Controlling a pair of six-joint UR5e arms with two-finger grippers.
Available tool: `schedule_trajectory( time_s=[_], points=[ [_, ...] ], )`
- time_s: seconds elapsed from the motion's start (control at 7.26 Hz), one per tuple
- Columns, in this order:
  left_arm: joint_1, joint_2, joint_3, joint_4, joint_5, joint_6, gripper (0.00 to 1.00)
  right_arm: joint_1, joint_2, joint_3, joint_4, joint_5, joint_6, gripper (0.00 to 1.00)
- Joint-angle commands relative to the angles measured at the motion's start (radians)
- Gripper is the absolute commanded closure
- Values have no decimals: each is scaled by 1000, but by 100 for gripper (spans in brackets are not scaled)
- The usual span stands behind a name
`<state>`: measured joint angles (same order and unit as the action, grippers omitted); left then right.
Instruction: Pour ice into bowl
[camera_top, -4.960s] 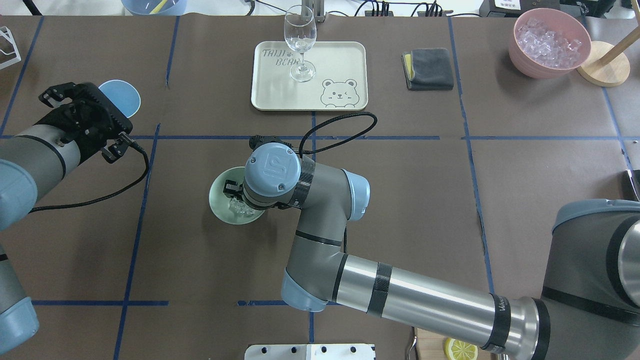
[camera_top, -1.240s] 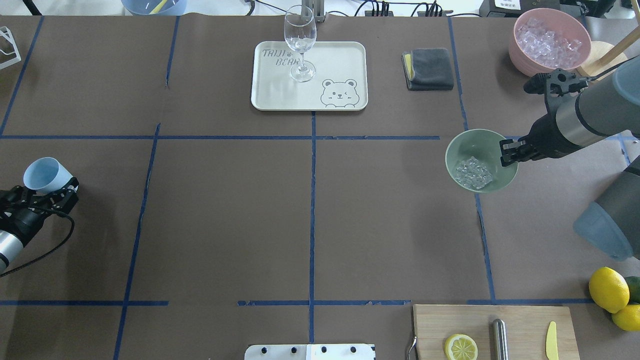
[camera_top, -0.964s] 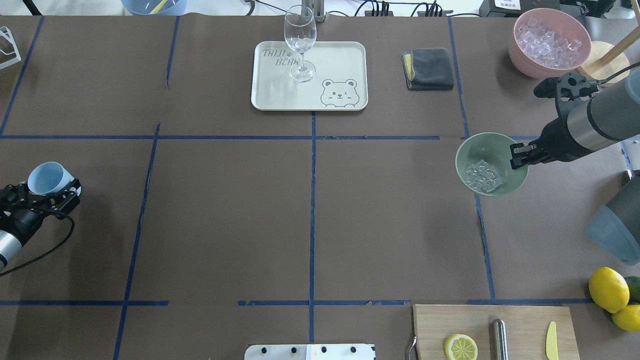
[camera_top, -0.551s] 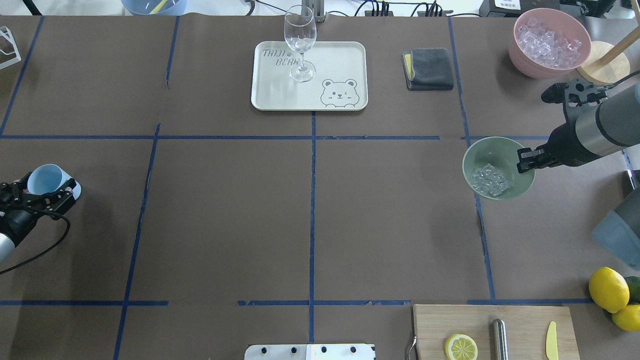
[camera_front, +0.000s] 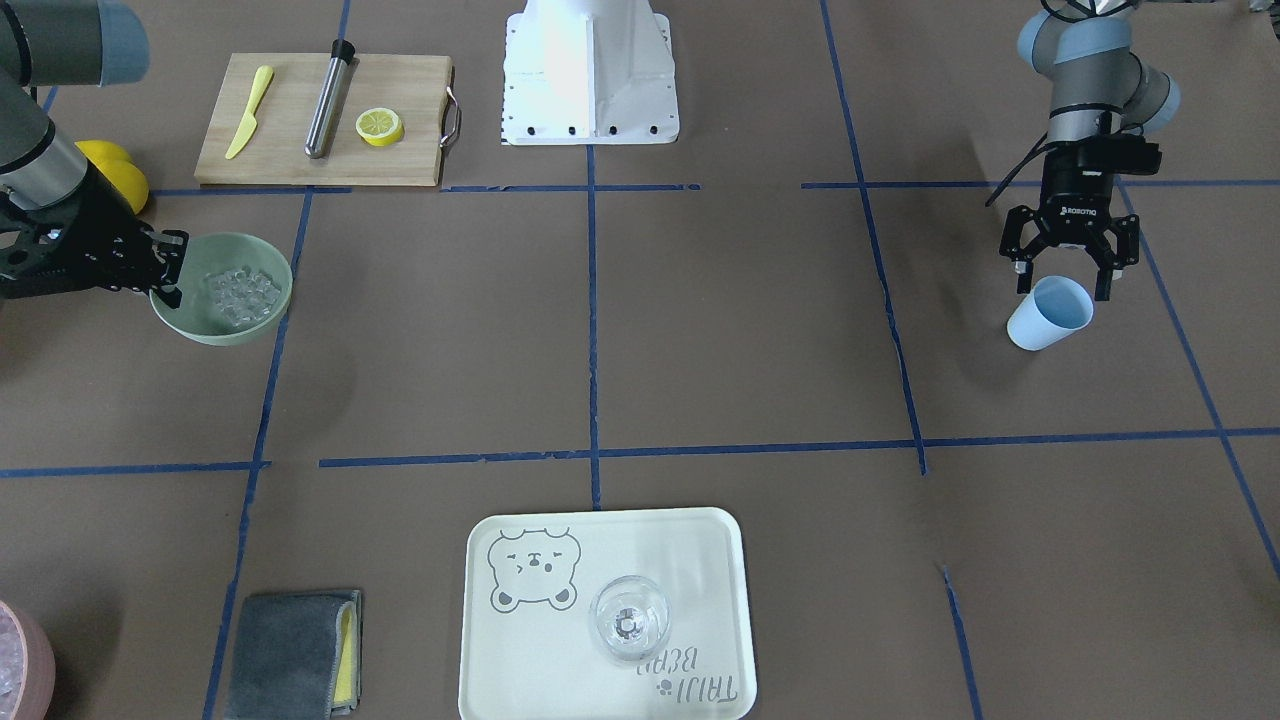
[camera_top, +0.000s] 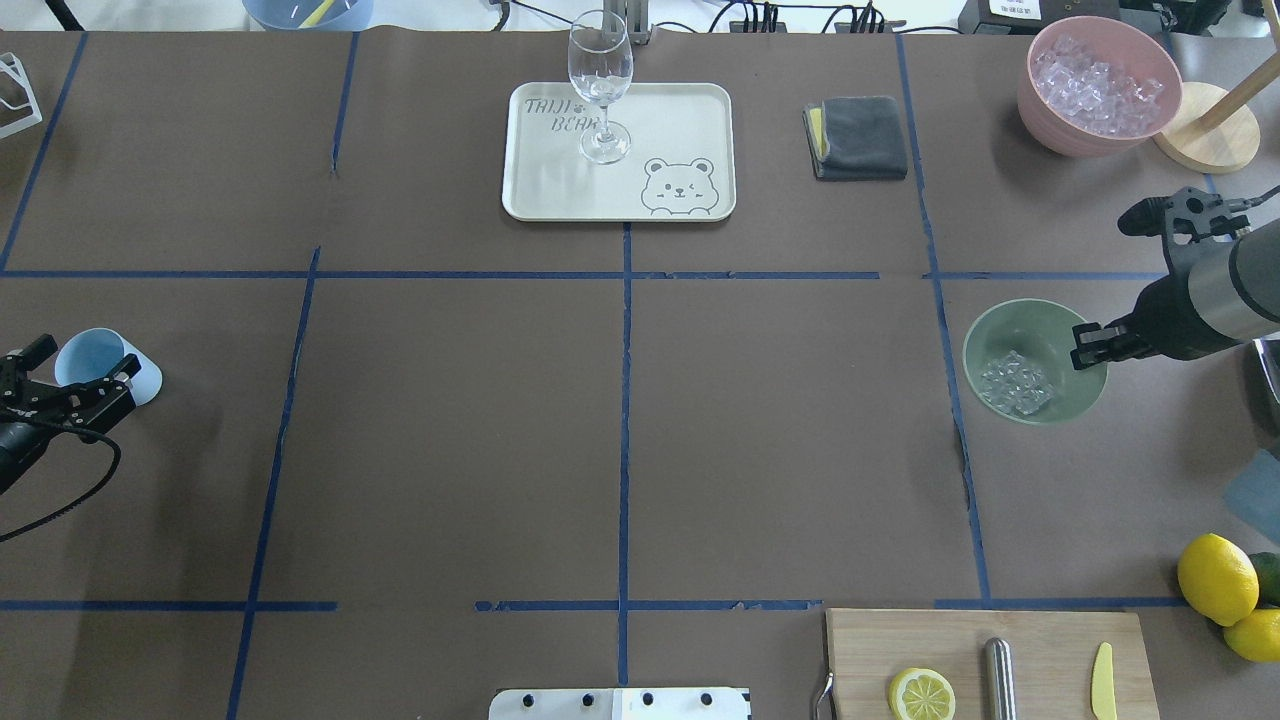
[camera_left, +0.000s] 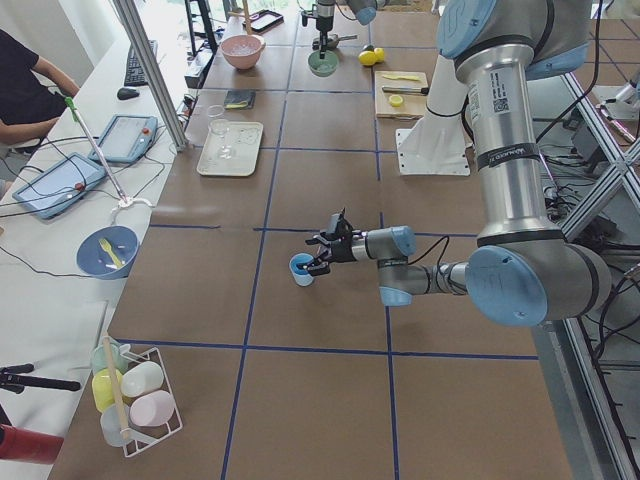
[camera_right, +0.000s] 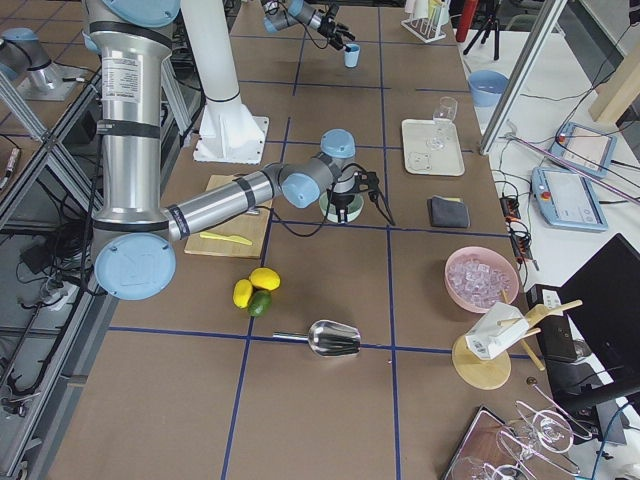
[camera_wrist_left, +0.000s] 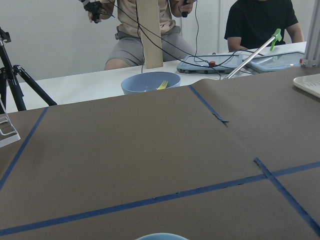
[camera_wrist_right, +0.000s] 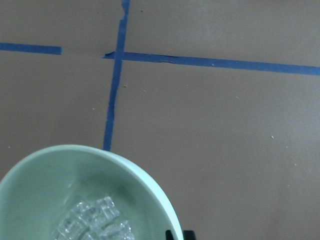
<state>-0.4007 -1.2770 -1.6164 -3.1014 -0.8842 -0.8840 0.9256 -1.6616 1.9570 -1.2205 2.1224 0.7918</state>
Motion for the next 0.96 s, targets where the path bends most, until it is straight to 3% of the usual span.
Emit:
schedule_trajectory(
  time_s=[0.0,0.28,0.55,0.83],
  points=[
    [-126,5,-51,9,-170,113,0,42,-111,-67,187,10,-8,100],
    [-299,5,-74,42,-406,228,0,105,-132,-125,225,50,-57,100],
    [-476,5,-181,200,-668,284,0,121,-122,-170,231,53,-66,100],
    [-518,1,-194,207,-736,296,0,118,-104,-185,231,63,-59,100]
  ],
)
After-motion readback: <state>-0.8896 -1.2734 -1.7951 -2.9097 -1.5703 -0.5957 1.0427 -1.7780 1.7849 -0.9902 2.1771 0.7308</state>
